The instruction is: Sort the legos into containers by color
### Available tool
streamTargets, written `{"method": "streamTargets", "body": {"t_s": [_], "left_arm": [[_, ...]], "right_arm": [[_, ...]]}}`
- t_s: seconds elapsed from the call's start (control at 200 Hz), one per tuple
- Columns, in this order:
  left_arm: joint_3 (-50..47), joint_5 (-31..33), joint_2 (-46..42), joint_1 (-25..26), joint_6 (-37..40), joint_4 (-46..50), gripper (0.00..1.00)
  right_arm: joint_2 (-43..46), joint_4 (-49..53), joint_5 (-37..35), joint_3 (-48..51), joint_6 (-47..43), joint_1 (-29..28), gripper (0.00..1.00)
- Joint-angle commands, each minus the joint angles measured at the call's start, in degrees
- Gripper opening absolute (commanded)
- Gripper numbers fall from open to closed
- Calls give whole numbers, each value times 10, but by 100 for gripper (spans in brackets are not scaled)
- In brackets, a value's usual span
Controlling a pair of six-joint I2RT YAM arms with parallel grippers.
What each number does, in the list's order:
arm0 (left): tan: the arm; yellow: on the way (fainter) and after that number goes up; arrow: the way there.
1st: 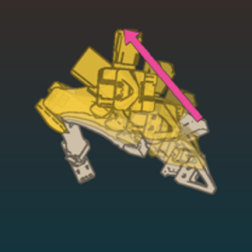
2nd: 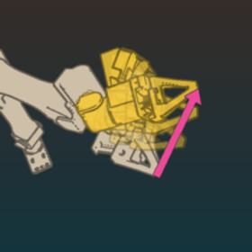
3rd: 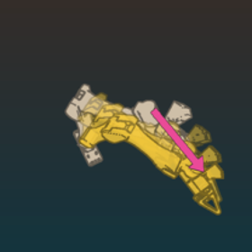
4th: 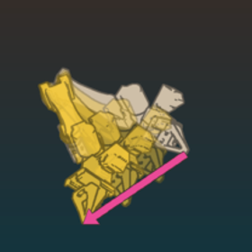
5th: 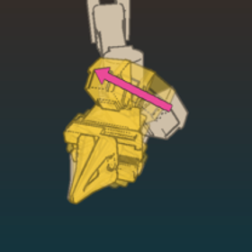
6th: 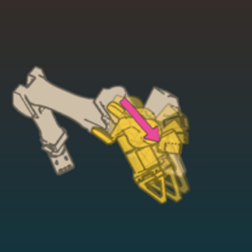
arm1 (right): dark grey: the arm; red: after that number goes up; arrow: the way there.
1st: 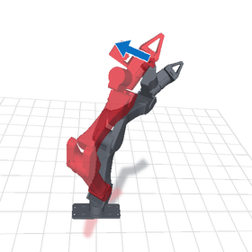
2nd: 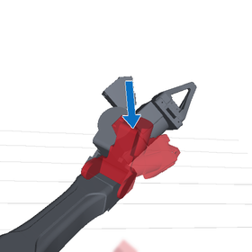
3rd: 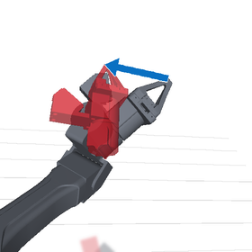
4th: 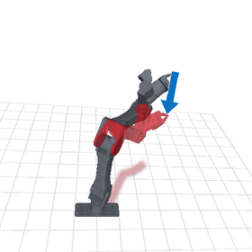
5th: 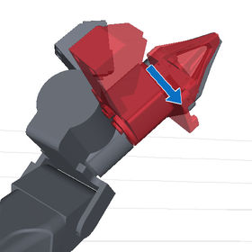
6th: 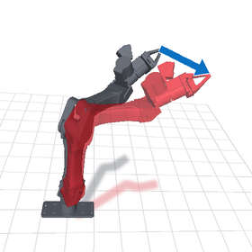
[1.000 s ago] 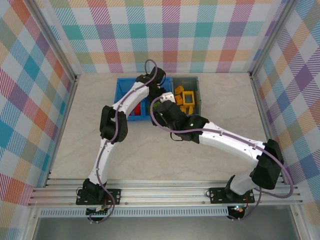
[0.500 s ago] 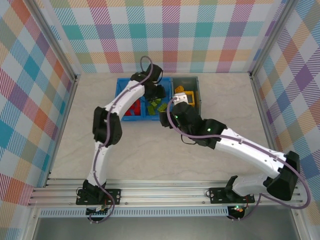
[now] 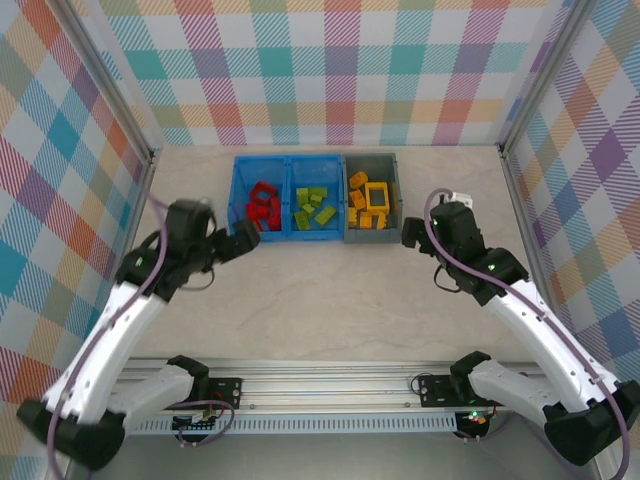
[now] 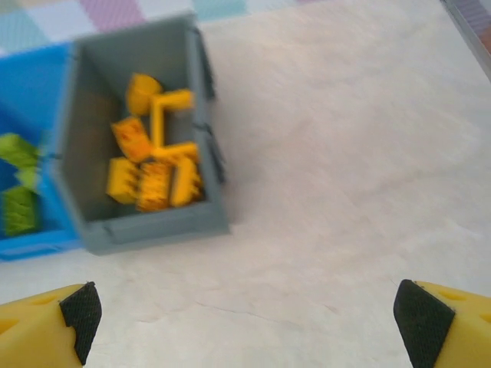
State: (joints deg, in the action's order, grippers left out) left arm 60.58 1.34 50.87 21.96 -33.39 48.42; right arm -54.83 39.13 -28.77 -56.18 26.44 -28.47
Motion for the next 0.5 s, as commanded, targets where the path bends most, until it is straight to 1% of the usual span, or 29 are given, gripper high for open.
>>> {"method": "streamTargets", "body": {"t_s": [0.0, 0.055, 0.095, 0.13, 0.16, 0.215, 0.265, 0.305, 0.345, 0.395, 0.45, 0.495], "left_arm": [[-65, 20, -80, -5, 17, 35, 100], [-84, 31, -101, -4, 26, 43, 100], [-89, 50, -106, -4, 28, 50, 100], [-90, 73, -106, -5, 29, 51, 100], [-87, 104, -104, -5, 30, 50, 100], [-87, 195, -98, -5, 15, 51, 100], [-90, 259, -92, -7, 24, 36, 100], [-99, 296, -90, -12, 46, 4, 100], [-111, 319, -89, -20, 86, -38, 100], [-136, 342, -87, -32, 138, -103, 100], [-182, 347, -89, -46, 219, -211, 100], [-224, 344, -87, -61, 263, -296, 100]], "right_arm": [[35, 28, 28, 48, 21, 4, 100], [53, 14, 36, 67, 26, 4, 100], [63, 16, 22, 71, 36, 4, 100], [66, 22, -4, 69, 44, 4, 100], [66, 27, -30, 64, 48, 4, 100], [68, 16, -71, 59, 36, 7, 100], [74, -13, -81, 63, 12, 23, 100], [78, -40, -77, 69, -7, 45, 100], [82, -78, -58, 81, -33, 74, 100], [88, -163, -20, 118, -89, 110, 100], [90, -258, -7, 169, -148, 129, 100], [84, -340, 5, 212, -193, 139, 100]]}}
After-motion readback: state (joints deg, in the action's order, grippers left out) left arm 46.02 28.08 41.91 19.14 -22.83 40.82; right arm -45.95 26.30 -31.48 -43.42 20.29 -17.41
